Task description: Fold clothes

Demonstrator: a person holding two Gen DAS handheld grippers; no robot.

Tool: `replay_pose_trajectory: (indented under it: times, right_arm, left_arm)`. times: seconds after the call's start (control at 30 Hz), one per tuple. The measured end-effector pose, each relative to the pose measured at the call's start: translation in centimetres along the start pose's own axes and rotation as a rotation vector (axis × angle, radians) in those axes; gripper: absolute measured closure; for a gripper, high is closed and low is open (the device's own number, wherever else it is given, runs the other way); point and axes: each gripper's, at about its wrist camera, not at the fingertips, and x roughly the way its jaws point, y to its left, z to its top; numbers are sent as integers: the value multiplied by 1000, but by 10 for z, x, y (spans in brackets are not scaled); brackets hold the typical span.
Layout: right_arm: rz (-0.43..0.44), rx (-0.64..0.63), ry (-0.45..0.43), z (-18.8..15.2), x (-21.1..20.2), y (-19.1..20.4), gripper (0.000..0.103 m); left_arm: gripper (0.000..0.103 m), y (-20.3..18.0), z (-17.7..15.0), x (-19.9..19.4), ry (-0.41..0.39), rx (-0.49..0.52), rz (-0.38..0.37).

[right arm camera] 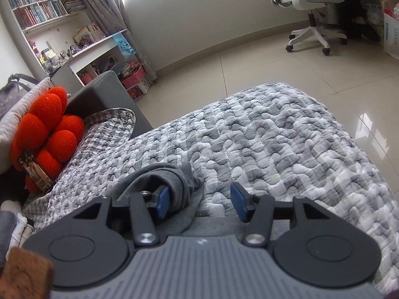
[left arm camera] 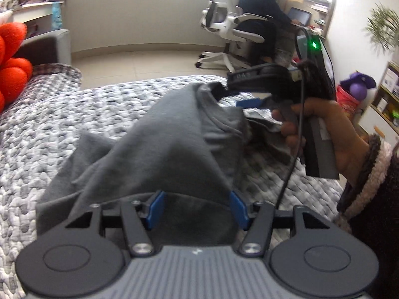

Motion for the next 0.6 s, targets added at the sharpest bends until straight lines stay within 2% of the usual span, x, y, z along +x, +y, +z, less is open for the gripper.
replay_pose_trajectory:
  times: [0.17, 0.27, 0.3, 0.33, 0.37, 0.43, 0.47, 0.6]
  right_arm:
    - [38, 10, -9, -3, -19, -2, 46]
    - [65, 4, -6, -5, -26, 0, 46]
    - [76, 2, -5, -6, -28, 2, 46]
    - [88, 2, -3, -6, -29, 2, 46]
    - [102, 5, 0, -7, -32, 3, 46]
    - [130, 10, 4, -8, -36, 4, 46]
    - [145, 16, 7, -8, -37, 4, 46]
    - [212, 56, 31, -8, -41, 2, 46]
  left_arm:
    - [44, -27, -10, 8, 44, 124, 6]
    - [45, -35, -16, 14, 58, 168, 49]
    - [50, -36, -18, 16, 60, 177, 63]
    - [61, -36, -18, 16, 61, 174, 75]
    - [67, -35, -18, 17, 63, 171, 86]
    - [90, -35, -18, 18, 67, 166, 108]
    - [95, -34, -18, 18, 66, 162, 117]
    - [98, -25, -8, 4, 13, 146, 132]
